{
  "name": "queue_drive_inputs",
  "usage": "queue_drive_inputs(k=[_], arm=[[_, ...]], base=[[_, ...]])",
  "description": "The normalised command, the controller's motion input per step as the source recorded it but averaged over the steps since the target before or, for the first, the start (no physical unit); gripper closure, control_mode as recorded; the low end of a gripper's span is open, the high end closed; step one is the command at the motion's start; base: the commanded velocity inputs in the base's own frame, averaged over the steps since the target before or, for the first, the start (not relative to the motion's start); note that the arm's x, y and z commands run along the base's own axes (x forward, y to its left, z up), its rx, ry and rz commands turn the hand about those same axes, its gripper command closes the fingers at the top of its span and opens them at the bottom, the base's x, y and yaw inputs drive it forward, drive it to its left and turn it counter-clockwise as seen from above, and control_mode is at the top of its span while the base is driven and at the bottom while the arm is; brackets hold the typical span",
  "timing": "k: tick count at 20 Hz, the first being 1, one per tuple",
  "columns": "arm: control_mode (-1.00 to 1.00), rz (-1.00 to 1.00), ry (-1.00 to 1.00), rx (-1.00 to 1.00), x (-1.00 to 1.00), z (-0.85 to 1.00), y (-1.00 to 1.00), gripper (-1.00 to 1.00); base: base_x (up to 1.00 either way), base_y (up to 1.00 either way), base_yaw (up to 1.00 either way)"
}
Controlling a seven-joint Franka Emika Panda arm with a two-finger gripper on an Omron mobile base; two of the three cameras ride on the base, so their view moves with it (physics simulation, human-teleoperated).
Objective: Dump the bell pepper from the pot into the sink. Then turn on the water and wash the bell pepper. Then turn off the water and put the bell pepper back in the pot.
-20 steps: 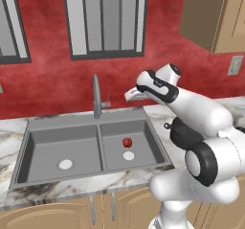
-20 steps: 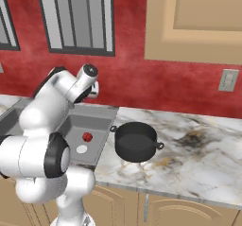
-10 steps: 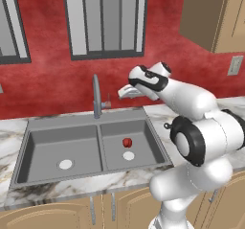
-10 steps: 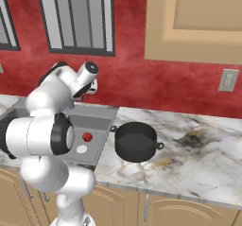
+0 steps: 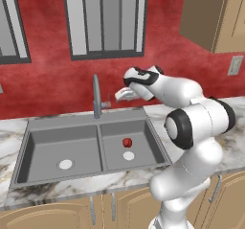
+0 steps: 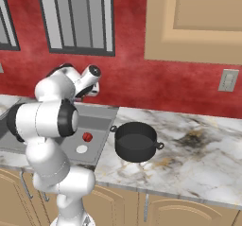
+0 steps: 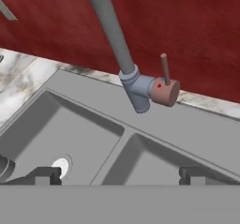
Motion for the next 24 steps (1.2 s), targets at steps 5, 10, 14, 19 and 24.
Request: queue_drive_inputs(k=[5, 10, 14, 19, 24], arm=[[-1.0, 0.03, 0.0, 0.0, 0.31, -0.3, 0.06, -1.0], [-1.0, 0.01, 0.0, 0.0, 0.25, -0.13, 0.11, -1.0], [-1.0, 0.0, 0.0, 0.0, 0.22, -0.08, 0.09, -1.0], [-1.0, 0.0, 0.0, 0.0, 0.25, -0.01, 0.04, -1.0], [-1.0, 0.0, 0.0, 0.0, 0.26, -0.03, 0.04, -1.0]], base=[[0.0, 0.0, 0.0], [0.0, 0.0, 0.0], [0.0, 0.0, 0.0], [0.0, 0.0, 0.0], [0.0, 0.0, 0.0]])
